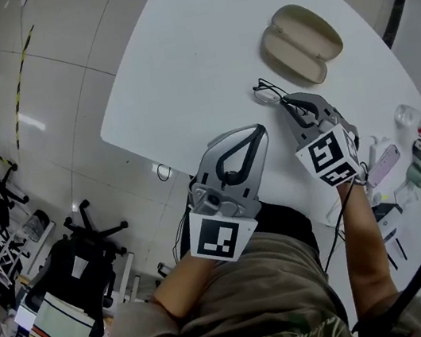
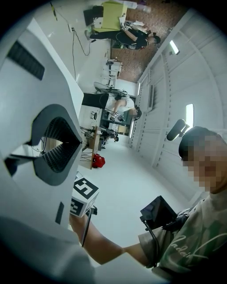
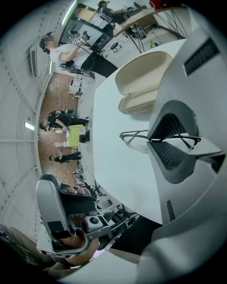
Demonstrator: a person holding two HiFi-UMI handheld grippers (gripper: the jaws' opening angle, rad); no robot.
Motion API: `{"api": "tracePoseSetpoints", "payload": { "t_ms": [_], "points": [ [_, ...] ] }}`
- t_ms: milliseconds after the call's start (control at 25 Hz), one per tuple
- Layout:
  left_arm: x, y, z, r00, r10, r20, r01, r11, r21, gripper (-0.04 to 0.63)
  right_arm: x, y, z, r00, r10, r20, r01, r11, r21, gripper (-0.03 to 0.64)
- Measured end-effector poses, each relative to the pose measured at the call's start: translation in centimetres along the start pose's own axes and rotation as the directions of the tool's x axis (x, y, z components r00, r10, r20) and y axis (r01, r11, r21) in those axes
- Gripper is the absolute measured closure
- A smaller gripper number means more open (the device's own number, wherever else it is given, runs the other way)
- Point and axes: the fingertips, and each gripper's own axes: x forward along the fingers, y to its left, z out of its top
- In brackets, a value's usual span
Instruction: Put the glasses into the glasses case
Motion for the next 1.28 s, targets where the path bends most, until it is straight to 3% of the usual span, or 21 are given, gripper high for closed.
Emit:
{"api": "tracePoseSetpoints", "payload": {
  "t_ms": [600,960,1280],
  "points": [
    [0.4,-0.7,-1.0,1.000,-0.002,-0.017,0.001,1.000,-0.008,0.589,0.3,-1.0,-0.9,1.000,-0.005,0.006,0.005,1.000,0.013,0.586],
    [1.5,-2.9,-2.0,0.999,-0.040,-0.025,0.040,0.999,-0.017,0.589,0.8,-1.7,-2.0,1.000,0.000,0.007,0.000,1.000,0.006,0.586],
    [1.2,-2.2,-2.2,0.999,-0.029,-0.037,0.029,0.999,-0.020,0.589,1.1,-2.0,-0.9,1.000,-0.011,0.015,0.011,1.000,0.004,0.586]
  ]
}}
